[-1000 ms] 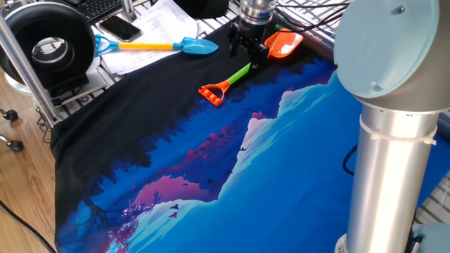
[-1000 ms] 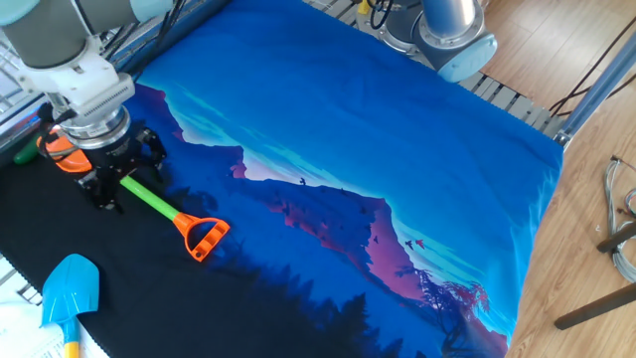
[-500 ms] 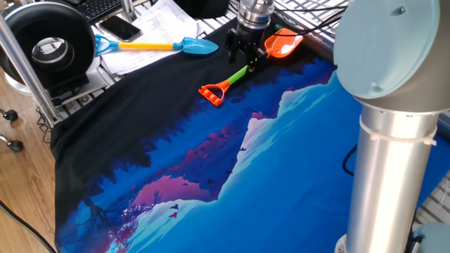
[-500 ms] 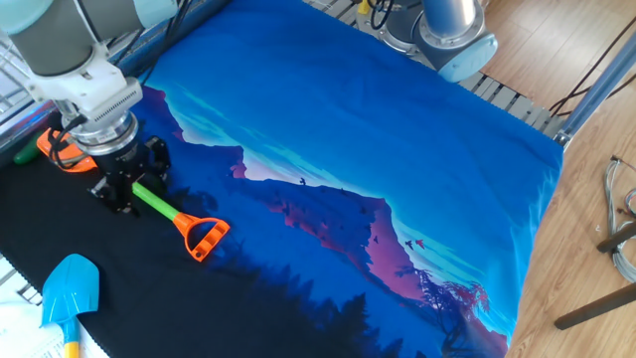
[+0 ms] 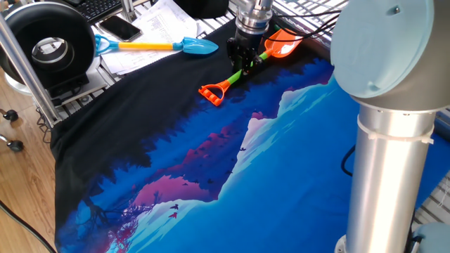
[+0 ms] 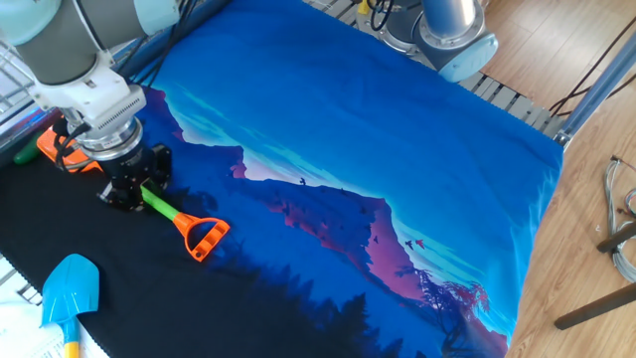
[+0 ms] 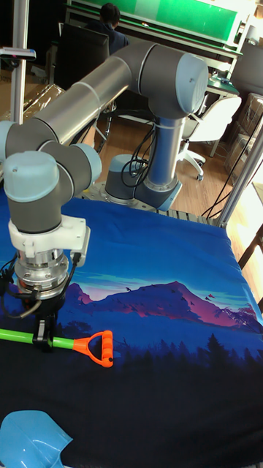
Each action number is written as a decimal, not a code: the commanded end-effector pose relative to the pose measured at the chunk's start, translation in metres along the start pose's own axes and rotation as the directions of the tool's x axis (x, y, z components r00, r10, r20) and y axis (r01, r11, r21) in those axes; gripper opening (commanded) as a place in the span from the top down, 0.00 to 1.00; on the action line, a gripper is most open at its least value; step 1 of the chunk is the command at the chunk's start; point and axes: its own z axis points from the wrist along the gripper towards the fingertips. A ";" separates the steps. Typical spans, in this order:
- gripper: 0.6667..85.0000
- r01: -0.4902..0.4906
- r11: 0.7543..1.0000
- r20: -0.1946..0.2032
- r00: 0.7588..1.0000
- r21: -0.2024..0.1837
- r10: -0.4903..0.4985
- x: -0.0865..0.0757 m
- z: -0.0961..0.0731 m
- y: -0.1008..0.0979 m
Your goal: Use a shovel to scoop up an object
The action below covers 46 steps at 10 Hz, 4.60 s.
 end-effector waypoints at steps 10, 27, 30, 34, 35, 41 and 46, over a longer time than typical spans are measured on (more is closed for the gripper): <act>0.84 -0.013 1.000 0.045 0.999 0.001 0.013 -0.014 -0.043 -0.016; 0.85 0.086 0.984 0.363 0.922 0.153 -0.137 -0.077 -0.092 -0.062; 0.86 0.071 0.986 0.366 0.922 0.154 -0.124 -0.078 -0.090 -0.062; 0.86 0.041 0.989 0.423 0.901 0.145 -0.100 -0.074 -0.093 -0.055; 0.86 0.040 0.989 0.425 0.900 0.144 -0.098 -0.072 -0.092 -0.054; 0.86 0.030 0.989 0.443 0.892 0.147 -0.093 -0.062 -0.093 -0.052; 0.86 0.029 0.988 0.444 0.891 0.149 -0.093 -0.048 -0.087 -0.044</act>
